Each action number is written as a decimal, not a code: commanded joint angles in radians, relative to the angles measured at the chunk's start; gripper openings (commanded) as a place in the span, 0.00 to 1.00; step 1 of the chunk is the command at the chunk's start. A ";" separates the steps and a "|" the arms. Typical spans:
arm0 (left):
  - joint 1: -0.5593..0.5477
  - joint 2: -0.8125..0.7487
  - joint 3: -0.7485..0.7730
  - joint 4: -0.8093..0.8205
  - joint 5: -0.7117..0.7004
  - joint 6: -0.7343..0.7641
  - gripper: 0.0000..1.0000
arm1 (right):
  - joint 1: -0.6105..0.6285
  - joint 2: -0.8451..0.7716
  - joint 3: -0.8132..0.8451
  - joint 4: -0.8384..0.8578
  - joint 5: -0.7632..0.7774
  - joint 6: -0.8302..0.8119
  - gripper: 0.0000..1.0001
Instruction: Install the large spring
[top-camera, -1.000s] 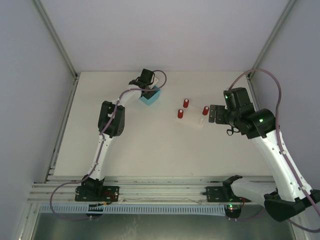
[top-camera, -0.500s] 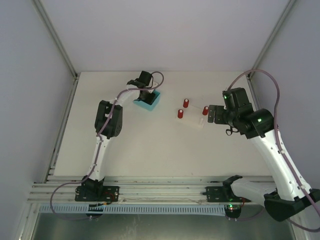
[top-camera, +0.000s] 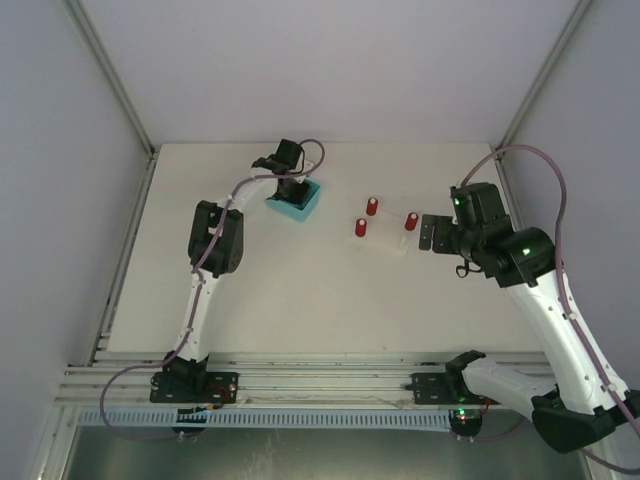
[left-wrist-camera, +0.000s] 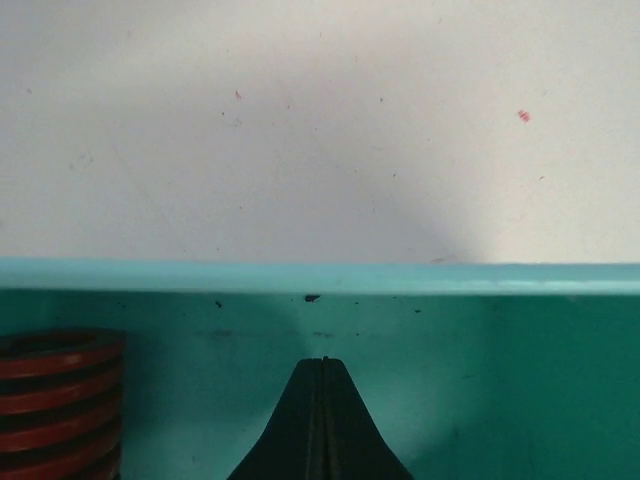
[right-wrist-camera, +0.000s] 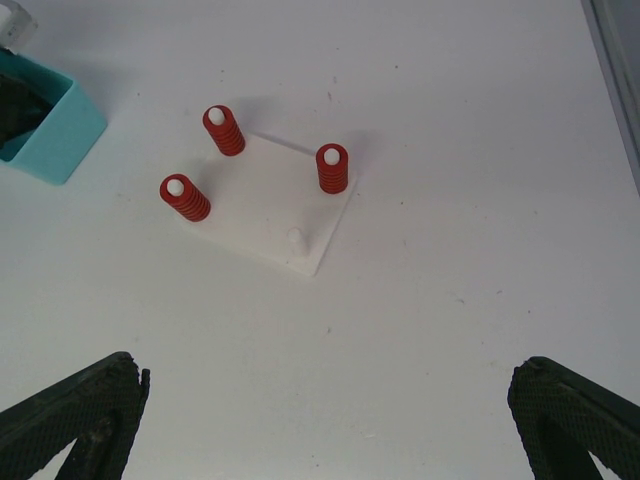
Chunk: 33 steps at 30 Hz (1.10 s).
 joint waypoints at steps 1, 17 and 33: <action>0.013 -0.090 -0.001 0.030 0.042 -0.028 0.00 | -0.001 -0.018 -0.016 0.009 0.015 0.013 1.00; 0.022 -0.337 -0.173 0.221 0.114 -0.187 0.03 | -0.001 0.015 0.022 0.024 -0.045 0.045 1.00; -0.014 0.014 0.254 -0.241 -0.246 -0.215 0.31 | -0.001 0.045 0.041 0.048 -0.067 -0.041 1.00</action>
